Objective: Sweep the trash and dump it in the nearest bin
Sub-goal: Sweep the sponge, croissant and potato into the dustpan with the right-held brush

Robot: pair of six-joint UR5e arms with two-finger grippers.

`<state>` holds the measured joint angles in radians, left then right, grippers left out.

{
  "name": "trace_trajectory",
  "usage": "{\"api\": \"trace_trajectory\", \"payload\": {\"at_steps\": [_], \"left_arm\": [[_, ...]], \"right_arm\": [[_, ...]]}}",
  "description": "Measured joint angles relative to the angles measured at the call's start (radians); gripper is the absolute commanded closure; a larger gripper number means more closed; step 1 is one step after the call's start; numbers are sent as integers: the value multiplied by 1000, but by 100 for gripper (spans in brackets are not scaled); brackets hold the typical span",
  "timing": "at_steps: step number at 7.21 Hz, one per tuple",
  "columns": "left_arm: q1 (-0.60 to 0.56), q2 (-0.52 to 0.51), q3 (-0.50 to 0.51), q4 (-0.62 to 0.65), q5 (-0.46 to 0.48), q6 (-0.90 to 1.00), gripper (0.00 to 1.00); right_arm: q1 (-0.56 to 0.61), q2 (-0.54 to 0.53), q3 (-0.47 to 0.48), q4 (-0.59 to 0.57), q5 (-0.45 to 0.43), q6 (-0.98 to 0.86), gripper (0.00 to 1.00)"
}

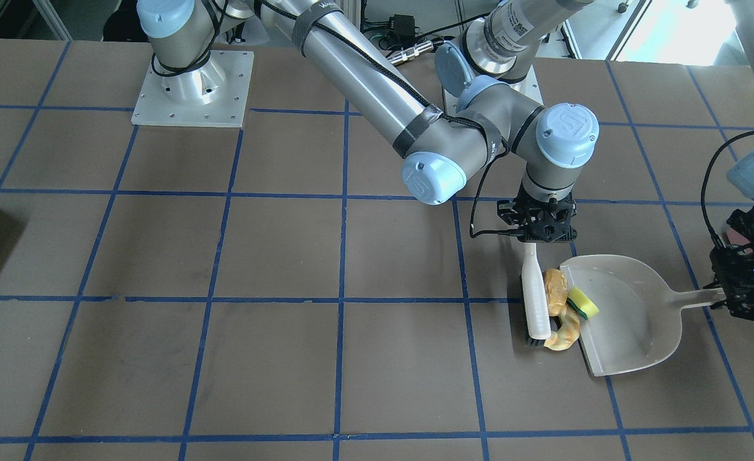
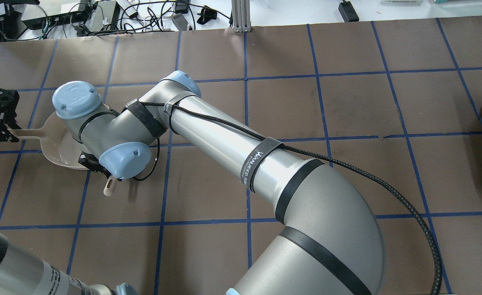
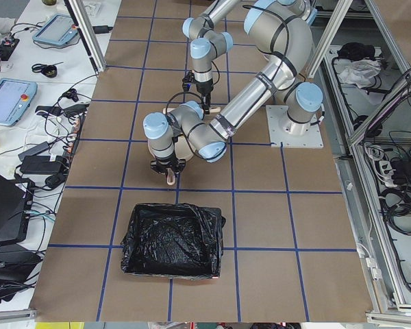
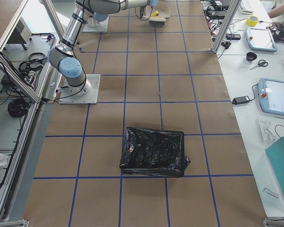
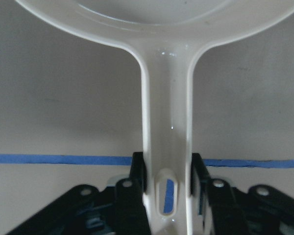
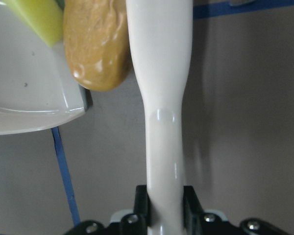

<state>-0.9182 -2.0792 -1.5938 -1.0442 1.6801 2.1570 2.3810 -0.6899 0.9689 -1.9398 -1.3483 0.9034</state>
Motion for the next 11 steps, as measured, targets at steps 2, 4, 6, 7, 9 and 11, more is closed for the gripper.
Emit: {"api": "trace_trajectory", "payload": {"at_steps": [2, 4, 6, 7, 9, 11], "left_arm": [[-3, 5, -13, 12, 0, -14, 100], [-4, 10, -16, 16, 1, -15, 100], [-4, 13, -17, 16, 1, -17, 100], [-4, 14, -17, 16, 1, -17, 100], [-4, 14, -19, 19, 1, -17, 100], [-4, 14, -21, 29, 1, -17, 100]], "right_arm": [[13, 24, -15, -50, 29, -82, 100], [20, 58, -57, -76, 89, -177, 100], [28, 88, -101, -82, 152, -185, 100], [30, 91, -113, -99, 180, -135, 100], [34, 73, -121, -154, 200, 26, 100], [33, 30, -112, -111, 188, 115, 100]]}}
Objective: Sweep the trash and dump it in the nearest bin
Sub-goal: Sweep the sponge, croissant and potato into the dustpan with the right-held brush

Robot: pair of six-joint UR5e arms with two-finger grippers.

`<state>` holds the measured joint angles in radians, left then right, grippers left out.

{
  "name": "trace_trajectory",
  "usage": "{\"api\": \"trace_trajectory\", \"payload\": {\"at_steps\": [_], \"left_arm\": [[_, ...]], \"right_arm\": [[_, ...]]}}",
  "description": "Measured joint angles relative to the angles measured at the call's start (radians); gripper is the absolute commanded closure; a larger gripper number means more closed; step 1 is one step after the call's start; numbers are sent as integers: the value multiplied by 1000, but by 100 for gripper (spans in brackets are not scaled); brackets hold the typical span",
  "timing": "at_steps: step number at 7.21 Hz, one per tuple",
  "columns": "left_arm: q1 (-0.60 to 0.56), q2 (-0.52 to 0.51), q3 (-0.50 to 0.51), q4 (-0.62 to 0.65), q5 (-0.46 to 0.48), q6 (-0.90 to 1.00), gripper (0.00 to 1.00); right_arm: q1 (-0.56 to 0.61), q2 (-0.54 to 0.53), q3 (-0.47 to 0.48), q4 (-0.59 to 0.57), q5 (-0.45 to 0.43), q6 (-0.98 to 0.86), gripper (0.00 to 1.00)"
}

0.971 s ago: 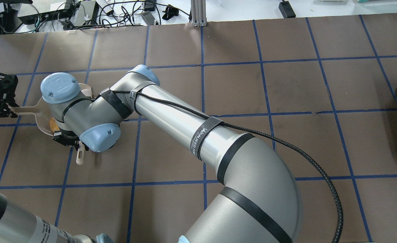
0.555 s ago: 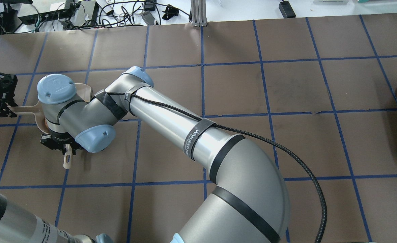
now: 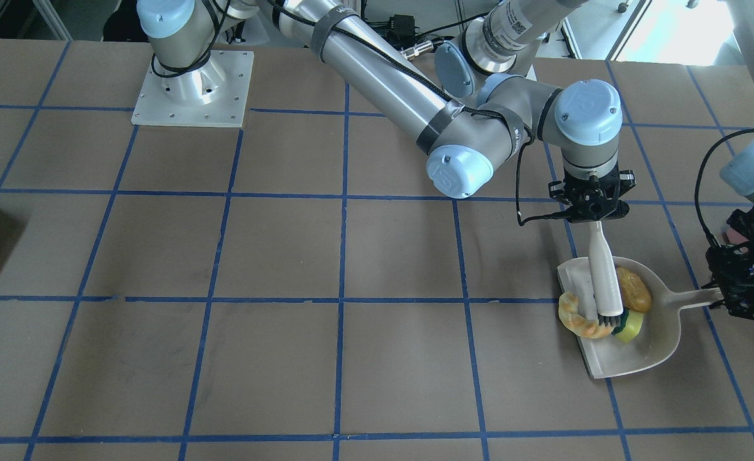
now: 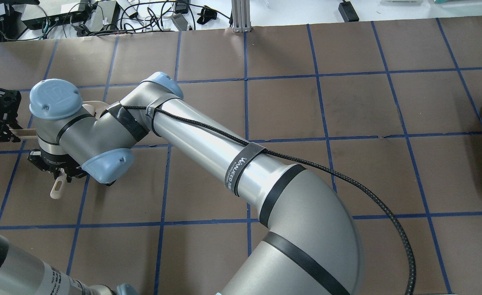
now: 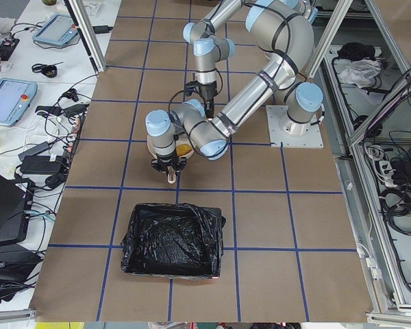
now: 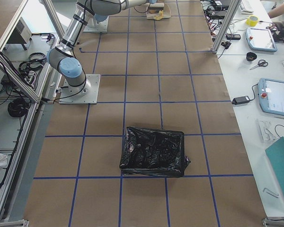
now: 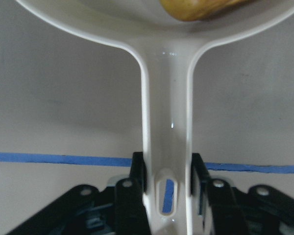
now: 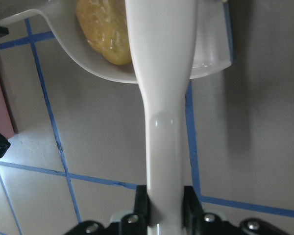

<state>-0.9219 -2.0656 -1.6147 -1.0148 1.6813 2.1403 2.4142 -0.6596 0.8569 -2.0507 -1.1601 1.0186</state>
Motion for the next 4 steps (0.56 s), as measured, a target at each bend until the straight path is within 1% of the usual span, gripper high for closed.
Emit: {"api": "trace_trajectory", "payload": {"at_steps": [2, 4], "left_arm": [[0, -1, -1, 2, 0, -1, 100], [0, -1, -1, 3, 0, -2, 100]], "right_arm": [[-16, -15, 4, 104, -72, 85, 100], [-32, 11, -11, 128, -101, 189, 100]]}}
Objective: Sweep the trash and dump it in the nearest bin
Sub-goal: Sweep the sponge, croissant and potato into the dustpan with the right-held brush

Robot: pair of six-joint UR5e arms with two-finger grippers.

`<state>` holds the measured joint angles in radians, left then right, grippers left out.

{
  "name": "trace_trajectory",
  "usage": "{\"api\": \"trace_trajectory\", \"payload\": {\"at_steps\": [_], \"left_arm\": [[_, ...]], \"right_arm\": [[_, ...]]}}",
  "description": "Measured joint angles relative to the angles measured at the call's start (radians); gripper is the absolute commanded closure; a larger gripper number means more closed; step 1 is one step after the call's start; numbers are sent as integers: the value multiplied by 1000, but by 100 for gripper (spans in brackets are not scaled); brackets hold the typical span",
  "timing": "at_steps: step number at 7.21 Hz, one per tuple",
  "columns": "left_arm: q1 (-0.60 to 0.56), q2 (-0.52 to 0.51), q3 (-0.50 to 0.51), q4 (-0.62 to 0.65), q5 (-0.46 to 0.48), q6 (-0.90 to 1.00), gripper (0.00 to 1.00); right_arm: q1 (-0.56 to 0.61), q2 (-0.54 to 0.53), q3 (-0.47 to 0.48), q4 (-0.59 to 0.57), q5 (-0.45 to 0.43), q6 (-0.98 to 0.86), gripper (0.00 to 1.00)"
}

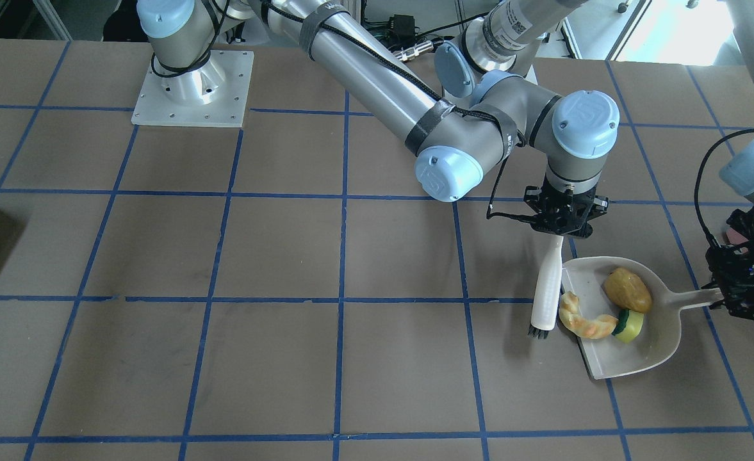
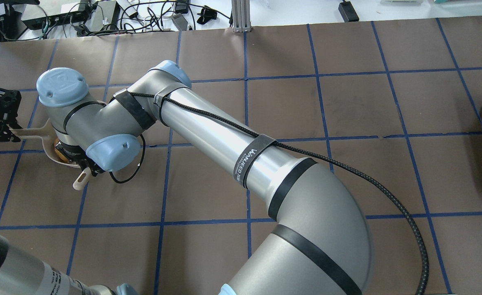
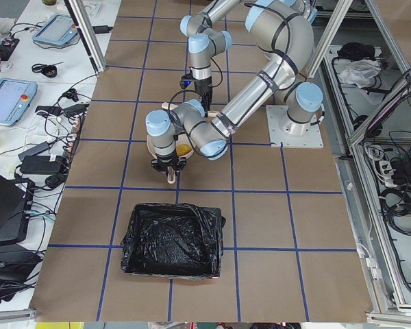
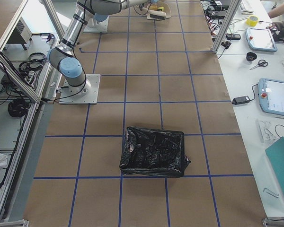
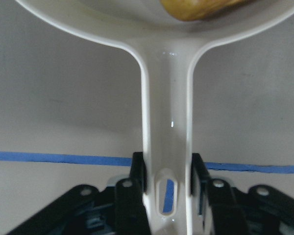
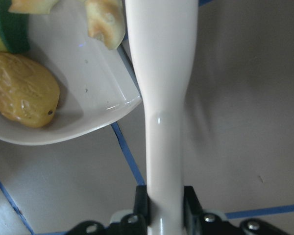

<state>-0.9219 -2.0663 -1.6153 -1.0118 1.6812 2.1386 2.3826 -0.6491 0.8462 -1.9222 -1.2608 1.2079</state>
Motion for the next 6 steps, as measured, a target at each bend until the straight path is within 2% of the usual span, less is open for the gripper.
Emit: {"api": "trace_trajectory", "payload": {"at_steps": [3, 6], "left_arm": [[0, 1, 0, 0, 0, 0, 100], [0, 2, 0, 1, 0, -3, 100]], "right_arm": [[0, 111, -107, -4, 32, -125, 100], [-2, 142, -149, 1, 82, -389, 100]]}}
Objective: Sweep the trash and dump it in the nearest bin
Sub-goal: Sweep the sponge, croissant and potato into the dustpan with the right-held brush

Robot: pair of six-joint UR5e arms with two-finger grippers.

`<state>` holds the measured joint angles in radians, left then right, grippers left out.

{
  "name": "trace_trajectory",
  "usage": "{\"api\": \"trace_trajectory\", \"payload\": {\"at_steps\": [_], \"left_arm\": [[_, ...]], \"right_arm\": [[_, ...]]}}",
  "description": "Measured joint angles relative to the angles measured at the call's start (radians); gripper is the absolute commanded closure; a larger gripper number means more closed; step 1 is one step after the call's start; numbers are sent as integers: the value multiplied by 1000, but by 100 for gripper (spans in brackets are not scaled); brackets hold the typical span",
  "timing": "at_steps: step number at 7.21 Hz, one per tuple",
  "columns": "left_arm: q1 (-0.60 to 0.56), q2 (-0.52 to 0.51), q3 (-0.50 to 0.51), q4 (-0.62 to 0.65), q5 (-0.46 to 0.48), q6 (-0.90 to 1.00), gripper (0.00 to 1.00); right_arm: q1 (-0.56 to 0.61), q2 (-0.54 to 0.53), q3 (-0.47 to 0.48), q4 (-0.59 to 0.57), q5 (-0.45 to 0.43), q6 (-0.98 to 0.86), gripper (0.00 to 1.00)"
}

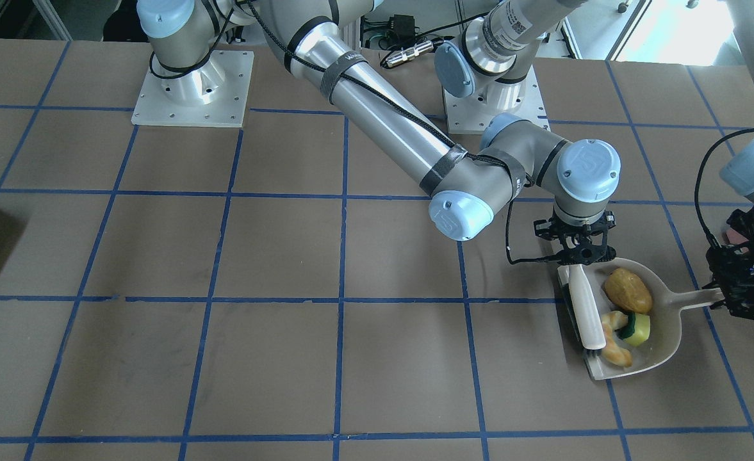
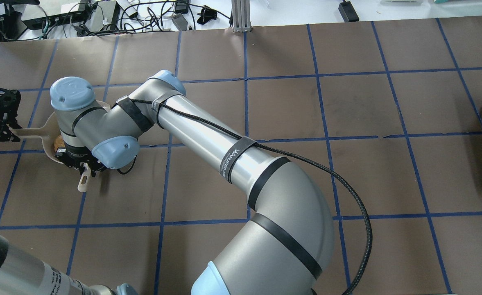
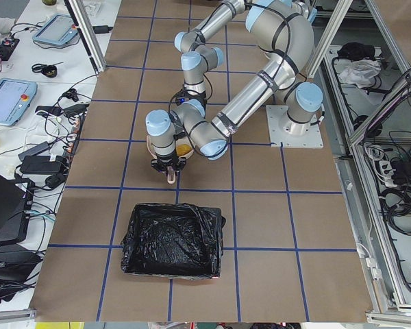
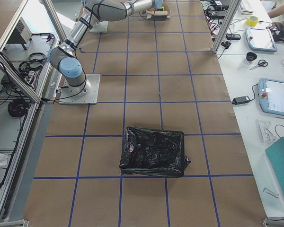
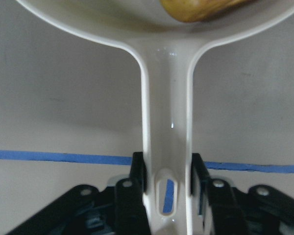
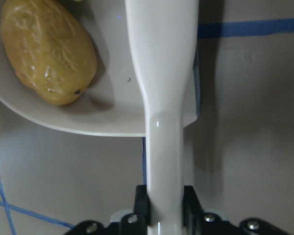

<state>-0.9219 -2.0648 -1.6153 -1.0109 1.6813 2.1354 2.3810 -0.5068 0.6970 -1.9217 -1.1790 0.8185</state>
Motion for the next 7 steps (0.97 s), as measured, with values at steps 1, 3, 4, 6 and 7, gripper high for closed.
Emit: {"api": "trace_trajectory", "payload": {"at_steps": [1, 3, 4, 6, 7], "left_arm": [[0, 1, 0, 0, 0, -2, 100], [0, 2, 0, 0, 0, -6, 100], [0, 5, 1, 0, 0, -10, 100], [5, 29, 10, 0, -3, 2, 100], [11, 50, 15, -6, -16, 7, 100]], "right_arm": [[-2, -6, 2, 13, 3, -43, 100], [-9, -42, 14, 90, -26, -62, 100], [-18, -66, 19, 161, -55, -57, 100], [-43, -140, 86, 264, -102, -57, 100], [-58, -209, 189, 266, -115, -66, 100]]}}
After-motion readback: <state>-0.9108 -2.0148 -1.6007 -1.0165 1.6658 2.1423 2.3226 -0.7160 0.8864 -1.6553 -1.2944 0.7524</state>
